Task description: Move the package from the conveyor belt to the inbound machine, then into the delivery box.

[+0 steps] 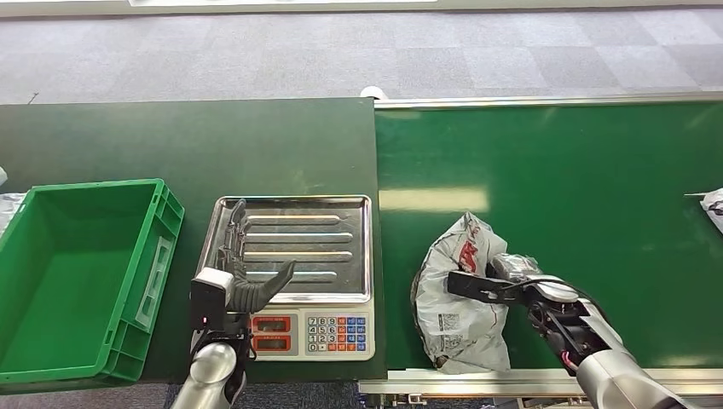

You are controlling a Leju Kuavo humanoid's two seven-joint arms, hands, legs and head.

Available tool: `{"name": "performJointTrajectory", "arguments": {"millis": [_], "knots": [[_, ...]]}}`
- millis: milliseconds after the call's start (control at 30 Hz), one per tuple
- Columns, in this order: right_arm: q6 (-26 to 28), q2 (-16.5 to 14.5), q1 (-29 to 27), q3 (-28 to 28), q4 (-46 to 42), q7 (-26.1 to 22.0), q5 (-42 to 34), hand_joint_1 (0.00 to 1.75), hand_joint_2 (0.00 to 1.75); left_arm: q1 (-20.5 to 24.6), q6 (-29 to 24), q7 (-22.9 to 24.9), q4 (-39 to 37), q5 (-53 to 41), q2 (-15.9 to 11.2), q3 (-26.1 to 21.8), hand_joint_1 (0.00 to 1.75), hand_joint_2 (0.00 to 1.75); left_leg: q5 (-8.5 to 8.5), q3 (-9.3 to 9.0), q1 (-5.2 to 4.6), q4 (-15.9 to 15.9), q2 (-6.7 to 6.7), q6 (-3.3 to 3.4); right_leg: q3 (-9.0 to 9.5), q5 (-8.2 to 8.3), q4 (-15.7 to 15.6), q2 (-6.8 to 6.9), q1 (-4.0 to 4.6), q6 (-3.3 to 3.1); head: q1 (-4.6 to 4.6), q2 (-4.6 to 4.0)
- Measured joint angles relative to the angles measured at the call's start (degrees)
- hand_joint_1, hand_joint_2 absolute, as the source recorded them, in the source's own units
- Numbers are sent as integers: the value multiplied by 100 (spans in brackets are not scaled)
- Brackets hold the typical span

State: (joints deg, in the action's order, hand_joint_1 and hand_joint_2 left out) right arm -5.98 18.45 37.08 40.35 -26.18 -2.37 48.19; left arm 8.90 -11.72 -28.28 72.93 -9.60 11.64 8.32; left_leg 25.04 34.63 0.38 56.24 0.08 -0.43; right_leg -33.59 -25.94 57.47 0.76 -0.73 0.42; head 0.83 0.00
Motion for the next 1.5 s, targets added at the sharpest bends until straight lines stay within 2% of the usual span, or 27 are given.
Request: {"name": "performJointTrajectory", "arguments": {"millis": [200, 367, 567, 733, 967, 1333, 1433, 1500], "knots": [[1034, -194, 106, -560, -140, -65, -731, 175, 175, -80, -33, -14, 110, 0, 2, -25, 0, 175, -1, 0, 0, 0, -1, 0, -2, 0, 0, 3, 0, 0, -1, 0], [1508, -265, 166, -1244, -526, -154, -1183, 175, 175, -116, -159, -162, 157, 36, 12, -87, 0, 175, -1, 2, 0, 0, -2, 0, -1, 0, 0, 4, 0, 0, -2, 0], [2267, -428, 97, -2183, -1461, -1069, -1702, 175, 175, -127, -328, -674, 221, 289, 24, -204, 0, 175, -1, 2, 0, 1, -2, 0, -6, 0, 0, 4, 0, 0, 1, 0], [2284, -543, 40, -2713, -2124, -1094, -1683, 175, 175, -118, -350, -740, 221, 345, 26, -254, 0, 175, 0, 1, 1, 0, -1, 0, -7, 0, 0, 3, 1, 0, 0, 0], [2301, -620, -51, -2978, -2420, -1141, -1652, 175, 175, -116, -368, -757, 221, 346, 27, -284, 0, 175, -1, 1, 0, 1, -1, 0, -7, 0, 0, 3, 0, 0, -1, 0], [2745, -845, -113, -3482, -2797, -1893, -1799, 175, 175, -58, -422, -910, 220, 451, 62, -340, 0, 175, -1, 1, 0, 1, -1, 0, -8, 0, 0, 3, 0, 0, -1, 0], [2780, -890, -146, -3571, -2961, -2076, -1889, 175, 175, -69, -686, -1093, 261, 540, 101, -379, 0, 175, -1, 3, 0, 0, 0, 0, -7, 0, 0, 2, 0, 0, -2, 0], [2733, -935, -136, -3583, -3059, -2191, -1886, 175, 175, -111, -1232, -1146, 464, 540, 118, -392, 0, 175, 0, 3, 0, 0, 6, 0, -7, 0, 1, -4, 0, 0, -2, 0]]}}
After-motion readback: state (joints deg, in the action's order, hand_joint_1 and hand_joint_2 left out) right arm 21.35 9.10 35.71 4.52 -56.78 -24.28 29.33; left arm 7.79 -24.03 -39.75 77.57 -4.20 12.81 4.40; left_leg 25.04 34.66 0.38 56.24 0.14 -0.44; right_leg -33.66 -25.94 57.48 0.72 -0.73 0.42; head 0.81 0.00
